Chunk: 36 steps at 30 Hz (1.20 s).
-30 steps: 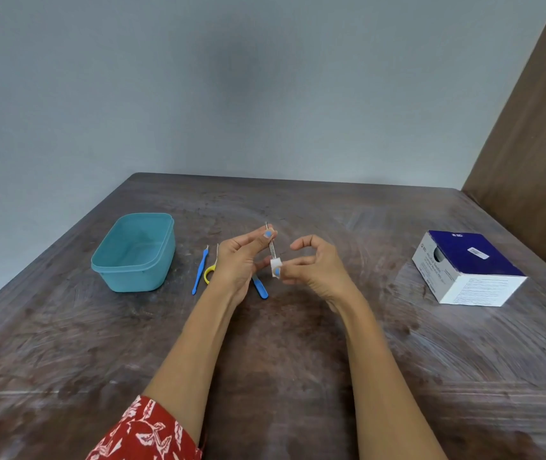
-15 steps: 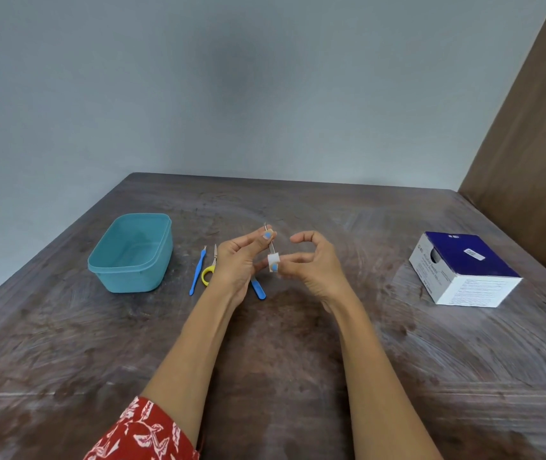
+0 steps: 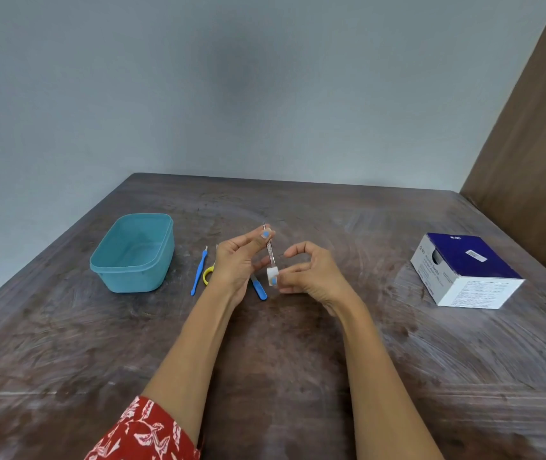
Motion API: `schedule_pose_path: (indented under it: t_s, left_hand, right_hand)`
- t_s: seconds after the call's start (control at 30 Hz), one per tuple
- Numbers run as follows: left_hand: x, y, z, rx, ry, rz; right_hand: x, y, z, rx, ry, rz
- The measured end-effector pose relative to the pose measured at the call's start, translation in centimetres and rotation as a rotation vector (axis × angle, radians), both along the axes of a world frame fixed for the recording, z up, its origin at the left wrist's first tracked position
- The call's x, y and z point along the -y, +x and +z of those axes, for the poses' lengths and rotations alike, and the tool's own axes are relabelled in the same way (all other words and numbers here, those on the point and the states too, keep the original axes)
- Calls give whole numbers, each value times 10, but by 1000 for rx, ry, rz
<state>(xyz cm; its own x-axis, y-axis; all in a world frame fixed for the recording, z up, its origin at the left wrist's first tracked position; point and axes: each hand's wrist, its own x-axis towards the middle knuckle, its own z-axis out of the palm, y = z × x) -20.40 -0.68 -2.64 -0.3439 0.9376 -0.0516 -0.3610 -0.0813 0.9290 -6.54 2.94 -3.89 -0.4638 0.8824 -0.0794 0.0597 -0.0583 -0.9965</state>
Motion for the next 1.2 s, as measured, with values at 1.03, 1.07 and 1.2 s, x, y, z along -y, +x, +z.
schedule_pose_path:
  t_s: [1.03, 1.07, 1.2]
  left_hand:
    - [-9, -3, -12, -146, 37, -78]
    - [-9, -2, -12, -152, 37, -85]
    - [-10, -3, -13, -133, 35, -63]
  right_hand:
    - [-3, 2, 1, -138, 72, -141]
    - [-4, 3, 1, -163, 75, -148]
    - [-3, 4, -1, -107, -4, -76]
